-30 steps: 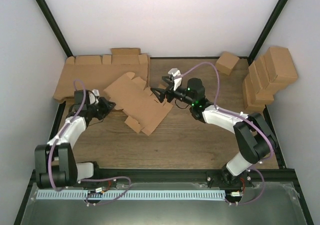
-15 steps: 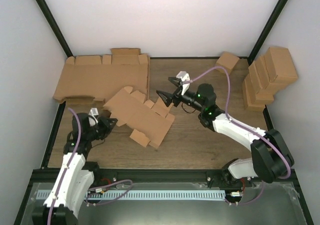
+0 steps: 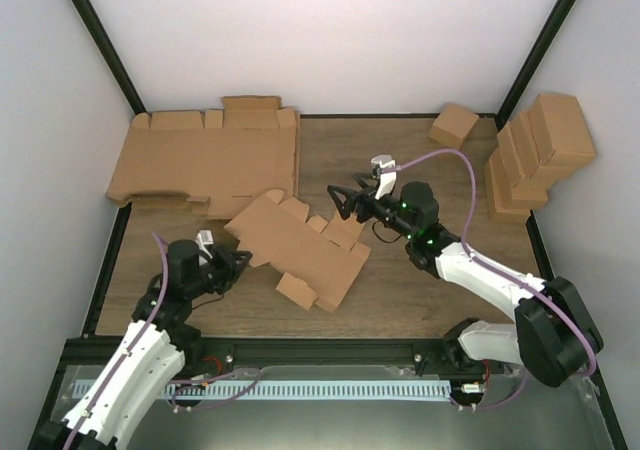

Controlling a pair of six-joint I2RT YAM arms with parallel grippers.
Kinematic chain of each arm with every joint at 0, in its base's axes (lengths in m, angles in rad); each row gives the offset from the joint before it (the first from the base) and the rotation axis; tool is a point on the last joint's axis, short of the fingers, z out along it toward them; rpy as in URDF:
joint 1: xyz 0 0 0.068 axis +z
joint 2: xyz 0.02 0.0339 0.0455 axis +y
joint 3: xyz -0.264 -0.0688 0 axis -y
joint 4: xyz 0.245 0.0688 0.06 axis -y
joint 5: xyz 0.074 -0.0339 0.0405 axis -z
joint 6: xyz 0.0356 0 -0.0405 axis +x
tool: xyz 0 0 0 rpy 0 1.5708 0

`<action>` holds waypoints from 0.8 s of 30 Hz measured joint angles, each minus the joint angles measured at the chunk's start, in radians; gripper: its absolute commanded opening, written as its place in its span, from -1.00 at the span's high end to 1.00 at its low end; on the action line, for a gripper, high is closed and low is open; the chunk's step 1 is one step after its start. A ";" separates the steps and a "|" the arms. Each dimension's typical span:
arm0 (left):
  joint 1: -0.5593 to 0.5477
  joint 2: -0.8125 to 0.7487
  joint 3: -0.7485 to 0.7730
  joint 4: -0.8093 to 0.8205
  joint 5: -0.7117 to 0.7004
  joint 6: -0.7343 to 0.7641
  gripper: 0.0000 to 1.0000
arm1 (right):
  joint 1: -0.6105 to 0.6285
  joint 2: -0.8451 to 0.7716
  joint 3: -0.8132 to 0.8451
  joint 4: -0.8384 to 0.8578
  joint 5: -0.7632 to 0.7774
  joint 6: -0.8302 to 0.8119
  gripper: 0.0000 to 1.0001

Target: Fold the paper box

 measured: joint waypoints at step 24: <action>-0.032 0.270 0.406 -0.288 -0.382 0.311 -1.00 | 0.000 0.312 0.185 0.121 -0.216 -0.131 -1.00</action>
